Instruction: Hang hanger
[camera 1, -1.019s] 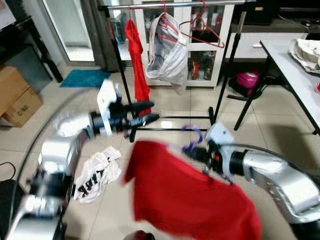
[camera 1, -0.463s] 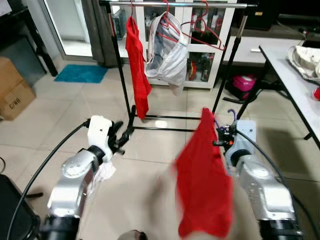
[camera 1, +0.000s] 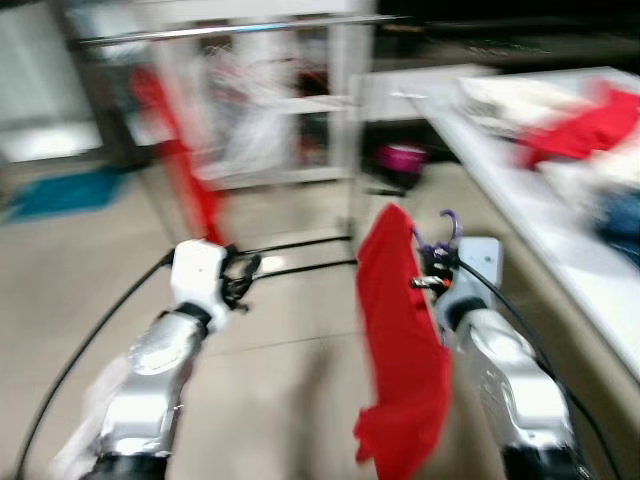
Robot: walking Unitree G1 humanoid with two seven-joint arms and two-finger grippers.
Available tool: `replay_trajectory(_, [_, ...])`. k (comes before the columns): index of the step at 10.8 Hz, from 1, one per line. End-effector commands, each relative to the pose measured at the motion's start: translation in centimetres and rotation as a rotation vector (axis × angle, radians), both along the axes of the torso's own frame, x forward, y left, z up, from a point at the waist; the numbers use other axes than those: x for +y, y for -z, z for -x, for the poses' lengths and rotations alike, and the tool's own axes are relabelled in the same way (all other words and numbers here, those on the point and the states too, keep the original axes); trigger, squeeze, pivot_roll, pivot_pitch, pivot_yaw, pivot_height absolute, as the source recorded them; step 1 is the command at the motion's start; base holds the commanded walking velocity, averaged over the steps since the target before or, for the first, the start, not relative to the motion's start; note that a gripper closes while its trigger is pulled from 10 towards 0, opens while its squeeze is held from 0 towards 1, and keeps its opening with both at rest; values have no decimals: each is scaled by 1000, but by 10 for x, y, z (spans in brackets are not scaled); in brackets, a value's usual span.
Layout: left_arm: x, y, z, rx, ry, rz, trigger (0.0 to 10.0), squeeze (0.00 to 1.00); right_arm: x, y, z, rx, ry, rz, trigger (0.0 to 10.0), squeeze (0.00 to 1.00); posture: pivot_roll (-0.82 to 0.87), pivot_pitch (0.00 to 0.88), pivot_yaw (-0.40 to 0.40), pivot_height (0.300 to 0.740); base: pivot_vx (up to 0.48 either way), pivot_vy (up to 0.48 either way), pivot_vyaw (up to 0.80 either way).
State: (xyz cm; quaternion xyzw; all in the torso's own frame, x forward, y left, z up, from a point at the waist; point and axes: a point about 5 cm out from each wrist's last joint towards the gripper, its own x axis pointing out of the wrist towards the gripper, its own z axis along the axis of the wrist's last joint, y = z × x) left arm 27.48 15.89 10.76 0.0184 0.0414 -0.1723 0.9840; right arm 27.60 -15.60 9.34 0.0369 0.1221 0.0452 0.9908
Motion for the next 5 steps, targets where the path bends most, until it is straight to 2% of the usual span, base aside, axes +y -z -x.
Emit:
replay_trajectory(1, [8,-3,3,-17,-40,-10,10000,0,11,-14,-3,-61,-27,-3,10000,0,-82,0,68,740,360,0,0])
replay_trajectory(3, [5,-8,5,-45,-38,13,10000,0,12,-20,-3,-79,-52,-12,10000,0,-92,0,90,740,379,0,0])
replay_trajectory(5, [0,-11,9,-62,-26,21,10000,0,10,-26,-3,-94,-70,-6,10000,0,-77,0,79,740,392,0,0])
